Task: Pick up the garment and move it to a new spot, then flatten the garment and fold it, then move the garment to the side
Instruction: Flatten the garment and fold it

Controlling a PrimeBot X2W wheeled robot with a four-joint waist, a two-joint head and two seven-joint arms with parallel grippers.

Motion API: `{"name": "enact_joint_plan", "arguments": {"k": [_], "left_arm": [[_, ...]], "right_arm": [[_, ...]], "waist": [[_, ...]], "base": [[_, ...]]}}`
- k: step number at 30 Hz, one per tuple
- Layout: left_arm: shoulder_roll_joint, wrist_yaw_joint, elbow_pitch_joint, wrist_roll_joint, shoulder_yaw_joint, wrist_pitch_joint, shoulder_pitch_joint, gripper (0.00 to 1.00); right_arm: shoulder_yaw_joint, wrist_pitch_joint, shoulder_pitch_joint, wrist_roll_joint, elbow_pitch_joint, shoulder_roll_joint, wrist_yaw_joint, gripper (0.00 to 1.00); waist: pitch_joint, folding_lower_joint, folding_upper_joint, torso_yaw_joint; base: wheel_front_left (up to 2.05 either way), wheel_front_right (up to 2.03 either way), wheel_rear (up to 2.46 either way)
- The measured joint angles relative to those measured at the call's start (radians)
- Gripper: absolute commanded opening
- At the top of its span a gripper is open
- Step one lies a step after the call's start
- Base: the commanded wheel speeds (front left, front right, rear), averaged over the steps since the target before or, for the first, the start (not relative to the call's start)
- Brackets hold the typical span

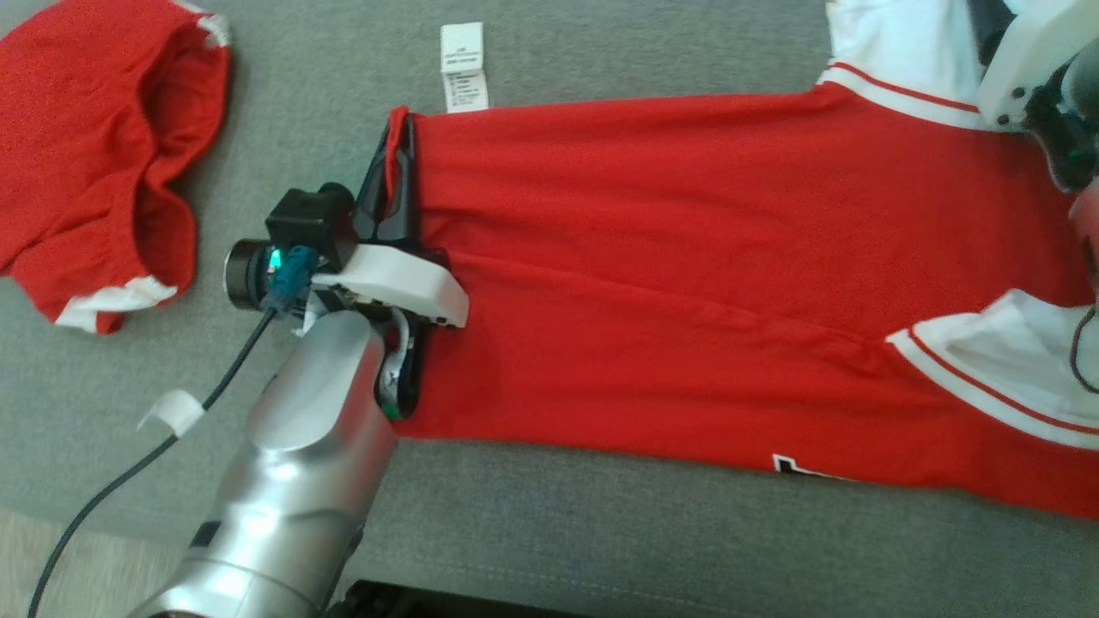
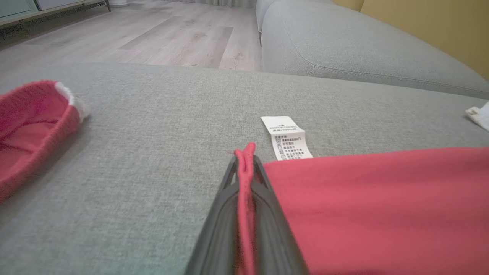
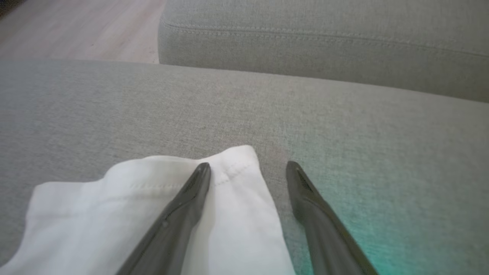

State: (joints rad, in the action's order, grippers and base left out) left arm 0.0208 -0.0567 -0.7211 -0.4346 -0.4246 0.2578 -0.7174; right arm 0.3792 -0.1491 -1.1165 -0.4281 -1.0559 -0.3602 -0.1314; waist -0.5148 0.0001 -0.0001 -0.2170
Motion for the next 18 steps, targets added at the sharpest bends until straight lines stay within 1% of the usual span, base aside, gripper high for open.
{"name": "enact_joint_plan", "arguments": {"k": [3,4,5,6,9,11,14,18], "left_arm": [[0.000,-0.017,0.015,-0.017,-0.027,0.000,-0.001,0.00],[0.000,-0.019,0.016,-0.021,-0.030,0.000,-0.003,0.00],[0.000,-0.020,0.016,-0.024,-0.032,0.000,-0.005,0.00],[0.000,-0.023,0.015,-0.025,-0.032,0.000,-0.005,0.00],[0.001,-0.027,0.011,-0.025,-0.031,0.000,-0.006,0.00],[0.003,-0.031,0.008,-0.023,-0.027,0.000,-0.009,0.00],[0.004,-0.032,0.008,-0.004,-0.008,0.000,-0.022,0.00],[0.002,-0.030,0.023,0.056,0.042,0.000,-0.037,0.00]], "right_arm": [[0.009,-0.022,-0.032,-0.001,-0.017,-0.002,0.000,1.00],[0.015,-0.024,-0.043,-0.001,-0.022,-0.003,0.000,0.83],[0.026,-0.024,-0.047,-0.001,-0.023,-0.002,0.000,0.24],[0.034,-0.024,-0.046,-0.002,-0.023,-0.002,0.000,0.00],[0.037,-0.006,-0.046,-0.003,-0.027,-0.002,0.000,0.00],[0.034,0.037,-0.046,-0.003,-0.040,-0.003,0.000,0.00],[0.012,0.130,-0.046,0.007,-0.066,-0.007,0.000,0.00],[-0.034,0.285,-0.047,0.012,-0.078,-0.007,0.000,0.00]], "waist": [[-0.015,-0.0002,0.0000,-0.017],[-0.018,-0.0001,0.0000,-0.019],[-0.019,0.0000,0.0000,-0.019],[-0.019,-0.0001,0.0000,-0.017],[-0.017,-0.0002,0.0001,-0.011],[-0.018,-0.0001,0.0000,-0.001],[-0.015,0.0000,0.0000,0.016],[0.000,0.0000,0.0000,0.042]], "base": [[0.00,0.00,0.00],[0.00,0.00,0.00],[0.00,0.00,0.00],[0.00,0.00,0.00],[0.00,0.00,0.00],[0.00,0.00,0.00],[0.00,0.00,0.00],[0.00,0.00,0.00]]}}
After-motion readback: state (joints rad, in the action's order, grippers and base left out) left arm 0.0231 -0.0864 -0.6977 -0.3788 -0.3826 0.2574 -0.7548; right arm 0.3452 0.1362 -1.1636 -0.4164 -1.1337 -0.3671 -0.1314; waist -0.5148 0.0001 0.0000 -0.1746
